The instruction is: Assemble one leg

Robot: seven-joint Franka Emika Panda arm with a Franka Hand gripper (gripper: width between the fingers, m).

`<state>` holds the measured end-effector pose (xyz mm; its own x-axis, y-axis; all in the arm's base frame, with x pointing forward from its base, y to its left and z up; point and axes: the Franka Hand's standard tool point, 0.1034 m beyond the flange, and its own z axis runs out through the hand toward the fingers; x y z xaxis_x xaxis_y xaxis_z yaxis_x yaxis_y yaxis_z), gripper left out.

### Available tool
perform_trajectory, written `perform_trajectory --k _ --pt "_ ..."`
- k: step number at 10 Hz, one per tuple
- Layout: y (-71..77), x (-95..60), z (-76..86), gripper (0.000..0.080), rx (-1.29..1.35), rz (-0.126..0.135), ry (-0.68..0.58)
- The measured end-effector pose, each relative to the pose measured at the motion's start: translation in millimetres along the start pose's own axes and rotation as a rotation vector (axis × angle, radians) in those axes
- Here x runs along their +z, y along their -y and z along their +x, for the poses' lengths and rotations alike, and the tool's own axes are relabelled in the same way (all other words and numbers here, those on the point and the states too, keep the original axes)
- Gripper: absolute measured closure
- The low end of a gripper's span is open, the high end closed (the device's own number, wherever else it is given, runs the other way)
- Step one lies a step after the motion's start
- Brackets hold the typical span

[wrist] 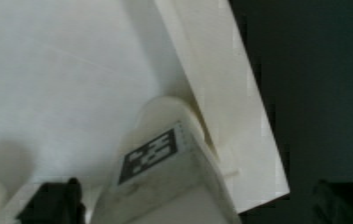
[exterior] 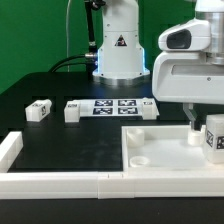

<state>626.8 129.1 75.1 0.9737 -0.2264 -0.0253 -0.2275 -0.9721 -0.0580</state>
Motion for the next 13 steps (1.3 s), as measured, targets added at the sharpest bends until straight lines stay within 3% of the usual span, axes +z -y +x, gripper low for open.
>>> perform_trajectory --k 2,5,7,10,11,13 --pt "-1.7 0.2 1.2 0.0150 -0.244 -0.013 -0.002" --pt "-1.8 0.2 1.3 0.0164 -0.253 -0.012 -0.002" --pt "-3.4 0.3 1.7 0.0505 -0.253 -0.015 -0.002" --pt "-5.6 0.4 2.4 0.0503 -0.102 -0.011 -0.004" --pt "-6.9 0.0 2.5 0.0503 0.161 -0.004 -0.013" --pt "-7.7 2.5 1.2 0.0505 0.417 -0.005 -0.010"
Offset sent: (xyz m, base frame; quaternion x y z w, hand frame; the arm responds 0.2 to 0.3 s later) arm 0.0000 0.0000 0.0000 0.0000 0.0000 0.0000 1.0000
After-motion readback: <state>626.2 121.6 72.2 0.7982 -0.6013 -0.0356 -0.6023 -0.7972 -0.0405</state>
